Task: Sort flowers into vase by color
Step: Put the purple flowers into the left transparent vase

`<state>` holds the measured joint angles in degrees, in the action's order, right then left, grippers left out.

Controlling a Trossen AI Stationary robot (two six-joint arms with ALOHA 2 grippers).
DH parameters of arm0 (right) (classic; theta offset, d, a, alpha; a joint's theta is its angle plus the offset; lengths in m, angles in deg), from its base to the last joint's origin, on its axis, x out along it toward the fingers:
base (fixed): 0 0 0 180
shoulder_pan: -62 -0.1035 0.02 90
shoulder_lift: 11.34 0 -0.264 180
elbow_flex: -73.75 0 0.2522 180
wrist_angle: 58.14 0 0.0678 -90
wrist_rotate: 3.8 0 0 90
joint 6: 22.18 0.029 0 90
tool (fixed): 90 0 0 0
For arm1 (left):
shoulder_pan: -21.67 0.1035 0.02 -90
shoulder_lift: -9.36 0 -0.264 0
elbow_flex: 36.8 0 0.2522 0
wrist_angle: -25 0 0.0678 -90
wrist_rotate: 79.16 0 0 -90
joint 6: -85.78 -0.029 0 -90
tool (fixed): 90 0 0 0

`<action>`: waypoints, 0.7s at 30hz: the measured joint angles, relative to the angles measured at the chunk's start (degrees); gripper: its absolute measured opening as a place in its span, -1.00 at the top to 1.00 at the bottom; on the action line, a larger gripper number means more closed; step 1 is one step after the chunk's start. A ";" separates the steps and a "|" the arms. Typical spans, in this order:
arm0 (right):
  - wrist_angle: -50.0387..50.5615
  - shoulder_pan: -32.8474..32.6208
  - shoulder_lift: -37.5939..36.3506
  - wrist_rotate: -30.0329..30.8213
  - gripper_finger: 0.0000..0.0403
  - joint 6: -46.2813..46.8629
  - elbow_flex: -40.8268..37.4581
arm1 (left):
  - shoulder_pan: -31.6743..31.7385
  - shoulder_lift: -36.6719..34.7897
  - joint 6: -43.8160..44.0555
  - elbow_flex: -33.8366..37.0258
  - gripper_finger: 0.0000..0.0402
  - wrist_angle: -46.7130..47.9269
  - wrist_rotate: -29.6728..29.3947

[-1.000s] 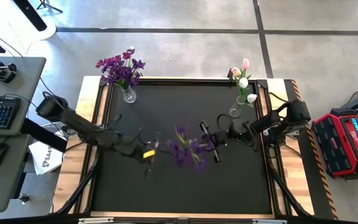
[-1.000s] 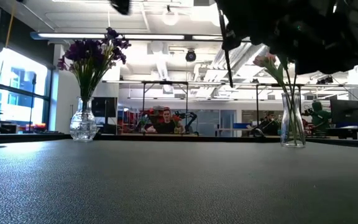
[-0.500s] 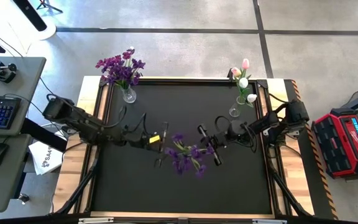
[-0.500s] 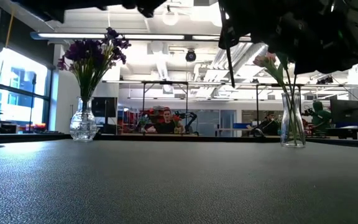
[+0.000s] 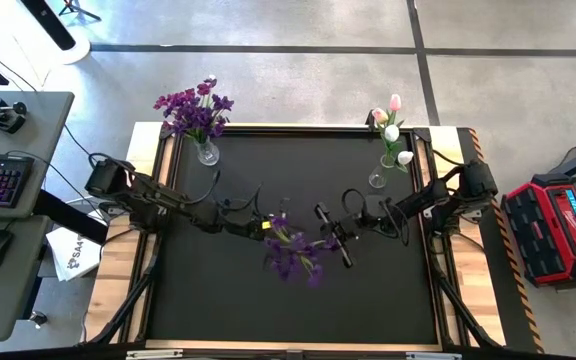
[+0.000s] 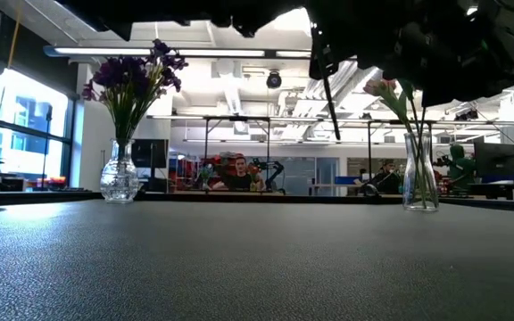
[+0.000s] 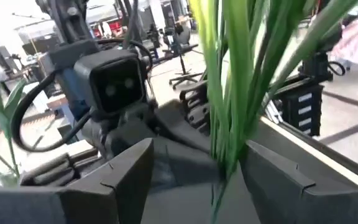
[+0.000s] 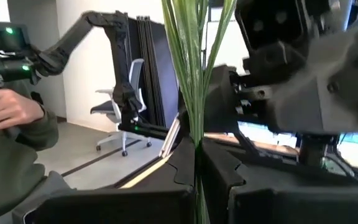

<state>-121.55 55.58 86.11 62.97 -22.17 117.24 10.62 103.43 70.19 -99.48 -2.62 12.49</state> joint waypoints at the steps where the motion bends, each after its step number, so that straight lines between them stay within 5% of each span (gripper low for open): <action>1: 0.87 0.00 0.00 0.03 1.00 0.00 0.21 | 0.00 0.32 -0.73 -0.50 -0.11 0.17 0.31; 21: 4.96 0.00 0.00 -0.18 1.00 -1.79 1.08 | -0.37 0.95 -2.02 -1.36 0.22 1.06 5.51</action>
<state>-116.58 55.58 86.11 62.79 -23.96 118.32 10.24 104.38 68.16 -100.84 -1.56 18.00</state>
